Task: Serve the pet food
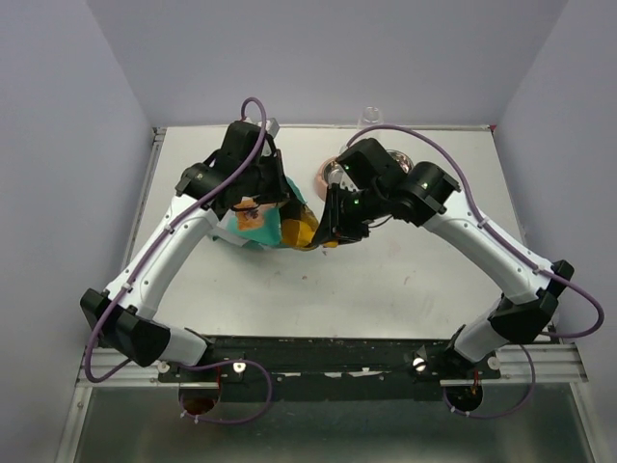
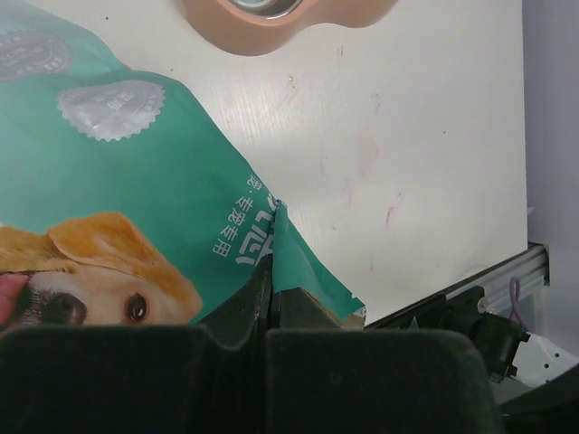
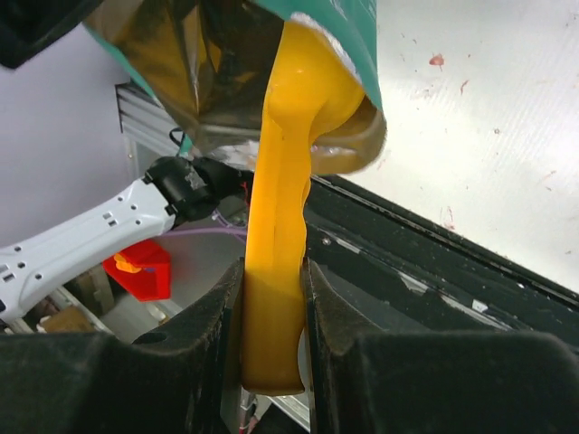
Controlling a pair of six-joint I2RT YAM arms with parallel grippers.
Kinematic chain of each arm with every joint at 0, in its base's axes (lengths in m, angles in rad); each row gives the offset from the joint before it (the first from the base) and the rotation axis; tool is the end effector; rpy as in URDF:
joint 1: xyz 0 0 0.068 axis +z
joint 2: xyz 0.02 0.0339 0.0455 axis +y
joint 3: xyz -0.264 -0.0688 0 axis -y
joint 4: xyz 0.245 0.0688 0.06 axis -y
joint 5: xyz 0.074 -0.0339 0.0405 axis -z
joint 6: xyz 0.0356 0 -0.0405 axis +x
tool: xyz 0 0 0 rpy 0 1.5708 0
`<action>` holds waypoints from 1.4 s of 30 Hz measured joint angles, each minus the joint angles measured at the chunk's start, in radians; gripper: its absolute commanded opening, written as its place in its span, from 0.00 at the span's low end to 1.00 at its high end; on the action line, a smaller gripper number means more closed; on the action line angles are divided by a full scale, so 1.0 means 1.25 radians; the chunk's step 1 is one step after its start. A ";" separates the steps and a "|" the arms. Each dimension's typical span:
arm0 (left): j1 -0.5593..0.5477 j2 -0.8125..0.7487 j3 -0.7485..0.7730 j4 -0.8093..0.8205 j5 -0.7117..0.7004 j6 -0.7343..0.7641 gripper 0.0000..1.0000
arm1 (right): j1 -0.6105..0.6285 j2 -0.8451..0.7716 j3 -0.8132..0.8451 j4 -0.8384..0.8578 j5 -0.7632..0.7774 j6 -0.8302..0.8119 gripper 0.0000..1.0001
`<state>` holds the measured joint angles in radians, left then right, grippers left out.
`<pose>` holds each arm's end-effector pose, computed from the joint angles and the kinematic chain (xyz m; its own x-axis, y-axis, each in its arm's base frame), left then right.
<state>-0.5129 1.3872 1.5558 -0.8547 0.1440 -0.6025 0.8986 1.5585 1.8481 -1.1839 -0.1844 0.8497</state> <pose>0.2482 -0.1457 0.4041 -0.7848 -0.2017 -0.5860 0.1670 0.8418 -0.5134 0.1834 0.2409 0.4200 -0.9520 -0.0105 -0.3059 -0.1903 0.8031 0.5646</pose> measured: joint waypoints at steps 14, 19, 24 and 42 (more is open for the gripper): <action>0.000 0.061 0.046 0.023 0.008 -0.060 0.00 | -0.113 0.042 -0.234 0.322 -0.094 -0.005 0.01; 0.002 0.083 0.068 0.009 0.004 -0.058 0.00 | -0.138 0.041 -0.353 0.527 -0.165 0.021 0.01; 0.008 0.098 0.075 -0.014 -0.021 -0.045 0.00 | -0.149 0.095 -0.370 0.645 -0.220 0.032 0.00; 0.015 0.114 0.106 -0.044 -0.045 -0.014 0.00 | -0.164 0.141 -0.465 0.966 -0.315 0.100 0.01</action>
<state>-0.4942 1.5299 1.6886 -0.9092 0.0879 -0.6205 0.6941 1.7351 1.2671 0.0235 -0.5777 0.9745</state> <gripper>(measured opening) 0.008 0.325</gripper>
